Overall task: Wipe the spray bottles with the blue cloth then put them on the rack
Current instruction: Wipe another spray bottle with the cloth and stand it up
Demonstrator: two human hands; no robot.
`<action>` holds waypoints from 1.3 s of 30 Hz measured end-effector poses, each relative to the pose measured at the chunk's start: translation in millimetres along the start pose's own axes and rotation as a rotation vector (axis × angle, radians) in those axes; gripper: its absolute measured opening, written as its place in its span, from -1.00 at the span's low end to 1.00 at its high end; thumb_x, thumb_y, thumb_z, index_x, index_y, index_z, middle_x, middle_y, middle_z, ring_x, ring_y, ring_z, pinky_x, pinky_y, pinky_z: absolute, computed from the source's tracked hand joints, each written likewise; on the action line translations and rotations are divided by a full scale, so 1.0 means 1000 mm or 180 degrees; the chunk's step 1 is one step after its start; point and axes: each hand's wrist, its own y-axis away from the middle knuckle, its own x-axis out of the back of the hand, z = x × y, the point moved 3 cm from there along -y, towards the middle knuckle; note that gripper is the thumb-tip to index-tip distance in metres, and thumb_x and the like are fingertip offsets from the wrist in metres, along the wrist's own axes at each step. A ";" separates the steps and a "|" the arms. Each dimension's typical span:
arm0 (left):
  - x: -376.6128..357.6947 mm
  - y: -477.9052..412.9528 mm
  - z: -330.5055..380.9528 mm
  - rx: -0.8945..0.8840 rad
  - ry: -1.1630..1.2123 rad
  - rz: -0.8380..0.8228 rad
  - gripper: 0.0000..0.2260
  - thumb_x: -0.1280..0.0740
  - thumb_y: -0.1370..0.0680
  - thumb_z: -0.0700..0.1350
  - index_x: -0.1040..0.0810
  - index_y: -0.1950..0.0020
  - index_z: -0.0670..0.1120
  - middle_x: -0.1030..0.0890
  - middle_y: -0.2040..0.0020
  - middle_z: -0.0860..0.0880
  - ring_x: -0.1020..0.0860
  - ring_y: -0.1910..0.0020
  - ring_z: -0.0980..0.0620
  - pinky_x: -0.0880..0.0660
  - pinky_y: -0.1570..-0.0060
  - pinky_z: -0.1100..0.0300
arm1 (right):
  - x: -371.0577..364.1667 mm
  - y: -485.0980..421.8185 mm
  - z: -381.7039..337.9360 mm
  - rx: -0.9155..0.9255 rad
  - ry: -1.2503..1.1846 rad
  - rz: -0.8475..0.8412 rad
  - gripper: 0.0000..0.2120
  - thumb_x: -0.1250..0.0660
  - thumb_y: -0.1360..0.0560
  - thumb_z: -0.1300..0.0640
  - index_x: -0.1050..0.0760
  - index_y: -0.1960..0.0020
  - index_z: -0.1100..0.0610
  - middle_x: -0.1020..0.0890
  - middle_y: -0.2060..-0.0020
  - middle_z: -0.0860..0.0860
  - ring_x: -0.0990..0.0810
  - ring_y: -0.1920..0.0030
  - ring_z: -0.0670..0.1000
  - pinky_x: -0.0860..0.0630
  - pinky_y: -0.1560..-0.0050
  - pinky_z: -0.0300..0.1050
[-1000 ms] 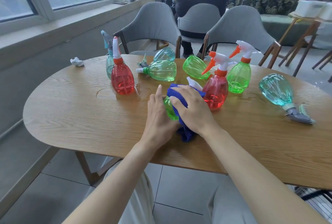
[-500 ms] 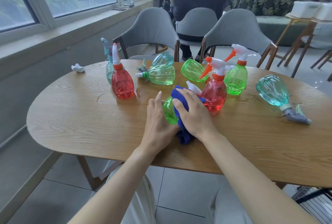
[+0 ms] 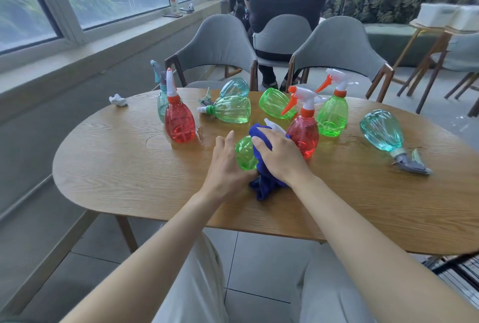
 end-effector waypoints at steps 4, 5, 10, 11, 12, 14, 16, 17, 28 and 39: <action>0.001 0.005 0.004 -0.0086 0.0013 0.0011 -0.03 -0.57 -0.40 0.01 -0.15 -0.69 -0.13 -0.32 -0.34 -0.04 -0.32 -0.37 0.00 -0.41 -0.44 0.00 | -0.001 0.015 -0.004 0.0549 0.0265 -0.0251 -0.57 -0.29 -0.69 -0.10 -0.47 -0.54 -0.08 -0.42 -0.57 -0.13 -0.24 -0.62 -0.11 -0.16 -0.59 -0.13; 0.000 0.005 0.004 -0.0125 0.0014 0.0017 -0.07 -0.54 -0.38 0.04 -0.19 -0.67 -0.11 -0.34 -0.32 -0.04 -0.31 -0.33 0.02 -0.42 -0.42 -0.03 | -0.002 0.016 -0.005 0.0584 0.0302 -0.0291 -0.57 -0.28 -0.69 -0.11 -0.46 -0.55 -0.10 -0.41 -0.57 -0.15 -0.21 -0.63 -0.12 -0.16 -0.58 -0.12; 0.001 0.004 0.003 -0.0002 -0.0156 -0.0045 0.01 -0.63 -0.41 0.00 -0.12 -0.69 -0.18 -0.28 -0.40 -0.08 -0.32 -0.44 -0.06 -0.30 -0.36 0.22 | 0.000 0.002 -0.005 -0.0149 -0.0072 -0.0224 -0.51 -0.15 -0.74 -0.16 -0.36 -0.61 -0.03 -0.32 -0.63 -0.06 -0.28 -0.60 -0.01 -0.23 -0.51 -0.07; 0.002 0.004 0.003 0.0019 -0.0159 -0.0045 0.00 -0.63 -0.41 -0.01 -0.14 -0.68 -0.19 -0.29 -0.39 -0.08 -0.33 -0.44 -0.07 -0.30 -0.35 0.23 | 0.000 0.000 -0.006 -0.0219 -0.0069 -0.0209 -0.51 -0.15 -0.74 -0.15 -0.36 -0.61 -0.01 -0.31 -0.64 -0.04 -0.28 -0.60 0.01 -0.23 -0.51 -0.07; 0.003 0.002 0.003 0.0014 -0.0128 -0.0036 -0.04 -0.64 -0.41 -0.01 -0.20 -0.66 -0.17 -0.31 -0.37 -0.07 -0.35 -0.40 -0.06 -0.32 -0.35 0.21 | 0.000 0.000 -0.009 -0.0194 -0.0013 -0.0205 -0.52 -0.16 -0.74 -0.13 -0.38 -0.60 0.00 -0.32 -0.63 -0.04 -0.28 -0.61 0.01 -0.22 -0.52 -0.07; 0.003 0.000 0.005 -0.0196 -0.0088 -0.0018 -0.25 -0.60 -0.41 -0.02 -0.39 -0.55 -0.08 -0.42 -0.25 -0.02 -0.35 -0.25 -0.02 -0.43 -0.32 0.08 | -0.002 0.006 -0.016 0.0098 0.0134 -0.0250 -0.57 -0.21 -0.73 -0.09 -0.44 -0.56 -0.03 -0.39 -0.59 -0.06 -0.25 -0.62 -0.03 -0.18 -0.57 -0.06; 0.002 -0.001 0.004 -0.0405 -0.0192 0.0039 -0.48 -0.52 -0.43 -0.11 -0.52 -0.37 -0.01 -0.51 -0.08 0.04 -0.30 -0.09 0.00 -0.46 -0.19 -0.04 | -0.009 0.014 -0.019 0.0464 0.0190 -0.0333 -0.60 -0.28 -0.70 -0.05 -0.49 -0.52 -0.05 -0.43 -0.56 -0.10 -0.22 -0.64 -0.06 -0.15 -0.63 -0.04; 0.001 -0.002 0.004 -0.0438 -0.0216 0.0060 -0.51 -0.51 -0.42 -0.14 -0.54 -0.34 -0.01 -0.51 -0.05 0.05 -0.29 -0.07 0.00 -0.46 -0.16 -0.05 | -0.011 0.015 -0.018 0.0537 0.0146 -0.0338 -0.61 -0.29 -0.70 -0.04 -0.50 -0.52 -0.05 -0.45 -0.55 -0.10 -0.21 -0.64 -0.07 -0.13 -0.63 -0.05; 0.016 -0.011 0.007 0.0193 -0.0448 -0.0433 -0.09 -0.65 -0.38 0.19 -0.31 -0.55 -0.14 -0.33 -0.39 -0.05 -0.39 -0.39 -0.10 -0.41 -0.40 0.04 | -0.010 0.014 -0.003 0.0043 0.0009 0.0211 -0.56 -0.18 -0.74 -0.09 -0.46 -0.54 0.06 -0.47 -0.52 -0.01 -0.33 -0.53 0.06 -0.25 -0.56 -0.01; 0.018 -0.028 0.009 0.0617 -0.0148 -0.0297 -0.15 -0.62 -0.41 0.25 -0.37 -0.53 -0.13 -0.55 -0.39 -0.12 -0.53 -0.33 -0.08 -0.50 -0.25 0.10 | 0.001 0.021 0.039 -0.1022 -0.1513 0.0363 -0.71 -0.17 -0.74 -0.05 -0.61 -0.21 0.06 -0.69 -0.11 0.01 -0.62 -0.21 0.06 -0.48 -0.34 0.04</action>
